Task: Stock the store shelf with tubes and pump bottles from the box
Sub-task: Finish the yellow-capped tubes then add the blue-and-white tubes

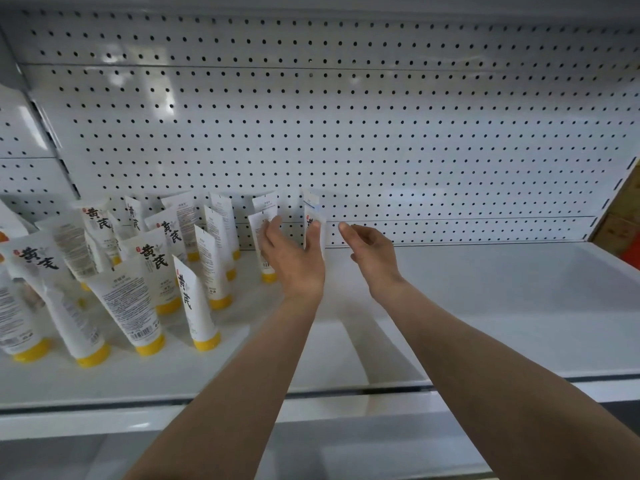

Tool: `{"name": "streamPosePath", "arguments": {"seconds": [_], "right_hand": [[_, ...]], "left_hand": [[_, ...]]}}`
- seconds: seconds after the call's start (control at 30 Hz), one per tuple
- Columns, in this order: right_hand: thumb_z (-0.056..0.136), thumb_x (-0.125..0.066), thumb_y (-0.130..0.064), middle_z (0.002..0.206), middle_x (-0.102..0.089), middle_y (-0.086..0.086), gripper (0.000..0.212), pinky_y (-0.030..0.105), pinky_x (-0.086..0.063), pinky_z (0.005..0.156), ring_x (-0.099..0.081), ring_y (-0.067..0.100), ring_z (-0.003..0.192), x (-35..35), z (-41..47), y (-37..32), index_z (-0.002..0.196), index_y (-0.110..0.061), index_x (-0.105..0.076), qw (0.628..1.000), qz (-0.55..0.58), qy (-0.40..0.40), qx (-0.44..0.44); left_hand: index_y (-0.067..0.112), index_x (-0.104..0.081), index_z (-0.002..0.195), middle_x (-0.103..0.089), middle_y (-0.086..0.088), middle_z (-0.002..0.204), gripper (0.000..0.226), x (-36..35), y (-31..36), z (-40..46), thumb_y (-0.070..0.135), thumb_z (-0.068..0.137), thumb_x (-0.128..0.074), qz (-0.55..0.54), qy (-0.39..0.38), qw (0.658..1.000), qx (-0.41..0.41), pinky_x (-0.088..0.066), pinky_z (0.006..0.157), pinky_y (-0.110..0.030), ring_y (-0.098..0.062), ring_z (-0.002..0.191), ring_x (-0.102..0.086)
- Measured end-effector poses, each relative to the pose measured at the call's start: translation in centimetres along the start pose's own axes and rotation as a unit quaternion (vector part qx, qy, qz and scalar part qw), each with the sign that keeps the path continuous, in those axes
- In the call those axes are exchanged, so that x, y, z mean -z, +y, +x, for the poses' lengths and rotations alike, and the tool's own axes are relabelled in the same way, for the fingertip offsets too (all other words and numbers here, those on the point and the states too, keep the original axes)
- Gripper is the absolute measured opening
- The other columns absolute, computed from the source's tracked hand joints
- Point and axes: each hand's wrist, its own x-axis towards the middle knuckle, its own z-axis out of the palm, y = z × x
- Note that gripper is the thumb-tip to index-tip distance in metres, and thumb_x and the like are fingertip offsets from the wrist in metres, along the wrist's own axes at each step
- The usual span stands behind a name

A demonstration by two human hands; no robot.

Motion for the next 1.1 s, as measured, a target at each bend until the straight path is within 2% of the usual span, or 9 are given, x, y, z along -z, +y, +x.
{"name": "streamPosePath", "arguments": {"seconds": [0.1, 0.3, 0.37, 0.47, 0.6, 0.77, 0.87, 1.0, 1.1], "right_hand": [[0.081, -0.066, -0.066, 0.104, -0.068, -0.017, 0.044, 0.039, -0.051, 0.102, -0.062, 0.004, 0.107, -0.2, 0.8, -0.7, 0.103, -0.028, -0.069, 1.000, 0.000, -0.013, 0.011], [0.080, -0.056, -0.074, 0.101, -0.070, -0.004, 0.067, 0.046, -0.050, 0.103, -0.063, 0.015, 0.101, -1.1, 2.0, -1.6, 0.102, -0.013, -0.072, 0.999, 0.014, -0.028, -0.005], [0.093, -0.049, -0.063, 0.114, -0.070, -0.009, 0.053, 0.042, -0.050, 0.103, -0.061, 0.011, 0.111, -1.2, 2.3, -1.7, 0.107, -0.019, -0.074, 0.999, 0.026, -0.046, -0.008], [0.104, -0.033, -0.054, 0.124, -0.066, -0.004, 0.053, 0.040, -0.046, 0.105, -0.056, 0.013, 0.120, -1.6, 2.7, -2.1, 0.110, -0.021, -0.075, 0.997, 0.035, -0.071, -0.012], [0.106, -0.021, -0.054, 0.132, -0.063, -0.005, 0.061, 0.044, -0.036, 0.114, -0.050, 0.011, 0.127, -2.6, 3.2, -2.2, 0.094, -0.033, -0.077, 0.994, 0.034, -0.099, -0.013], [0.104, -0.022, -0.058, 0.129, -0.064, -0.012, 0.064, 0.047, -0.024, 0.120, -0.044, 0.010, 0.135, -3.6, 4.2, -2.7, 0.077, -0.044, -0.079, 0.992, 0.025, -0.126, -0.013], [0.103, -0.022, -0.059, 0.131, -0.064, -0.013, 0.062, 0.047, -0.022, 0.120, -0.043, 0.007, 0.133, -4.1, 4.8, -3.1, 0.085, -0.040, -0.079, 0.990, 0.021, -0.140, -0.015], [0.105, -0.019, -0.056, 0.130, -0.063, -0.013, 0.062, 0.042, -0.019, 0.122, -0.043, 0.005, 0.128, -4.5, 5.7, -3.2, 0.118, -0.026, -0.072, 0.986, 0.022, -0.165, -0.014], [0.104, -0.019, -0.058, 0.137, -0.059, -0.011, 0.064, 0.041, -0.018, 0.122, -0.041, 0.008, 0.131, -4.7, 6.4, -3.0, 0.129, -0.022, -0.066, 0.985, 0.014, -0.173, -0.014]], "left_hand": [[0.009, -0.039, 0.143, -0.033, -0.008, 0.149, 0.065, -0.4, 0.5, 1.0, 0.039, 0.091, -0.065, -0.013, -0.005, 1.000, -0.018, -0.028, 0.116, -0.034, -0.022, 0.142, -0.027], [0.008, -0.041, 0.142, -0.037, -0.007, 0.146, 0.063, -0.8, 0.0, 2.0, 0.040, 0.093, -0.062, -0.004, -0.020, 0.999, -0.032, -0.026, 0.111, -0.026, -0.020, 0.140, -0.028], [0.008, -0.043, 0.141, -0.038, -0.008, 0.146, 0.060, -0.8, -0.3, 2.2, 0.039, 0.093, -0.062, -0.002, -0.019, 0.999, -0.039, -0.027, 0.109, -0.025, -0.020, 0.139, -0.029], [0.009, -0.044, 0.139, -0.040, -0.006, 0.144, 0.056, -0.7, -0.4, 2.5, 0.038, 0.094, -0.061, 0.001, -0.017, 0.999, -0.037, -0.025, 0.100, -0.016, -0.016, 0.135, -0.033], [0.010, -0.045, 0.139, -0.040, -0.004, 0.143, 0.053, -0.5, -0.7, 2.8, 0.039, 0.096, -0.057, -0.008, -0.038, 0.999, -0.035, -0.029, 0.100, -0.018, -0.014, 0.132, -0.036], [0.012, -0.046, 0.139, -0.043, 0.000, 0.141, 0.053, -0.9, -0.6, 3.4, 0.043, 0.097, -0.054, -0.023, -0.052, 0.998, -0.024, -0.030, 0.099, -0.018, -0.012, 0.130, -0.040], [0.012, -0.046, 0.139, -0.043, 0.000, 0.141, 0.052, -0.9, -0.6, 3.8, 0.043, 0.098, -0.053, -0.031, -0.056, 0.998, -0.020, -0.032, 0.100, -0.020, -0.013, 0.131, -0.041], [0.012, -0.045, 0.140, -0.042, -0.001, 0.142, 0.051, -0.9, -0.6, 4.0, 0.042, 0.099, -0.051, -0.043, -0.058, 0.997, -0.016, -0.032, 0.101, -0.021, -0.014, 0.132, -0.040], [0.014, -0.046, 0.139, -0.042, 0.002, 0.141, 0.050, -0.9, -0.5, 4.2, 0.043, 0.099, -0.051, -0.055, -0.060, 0.997, -0.008, -0.035, 0.107, -0.027, -0.013, 0.132, -0.040]]}}
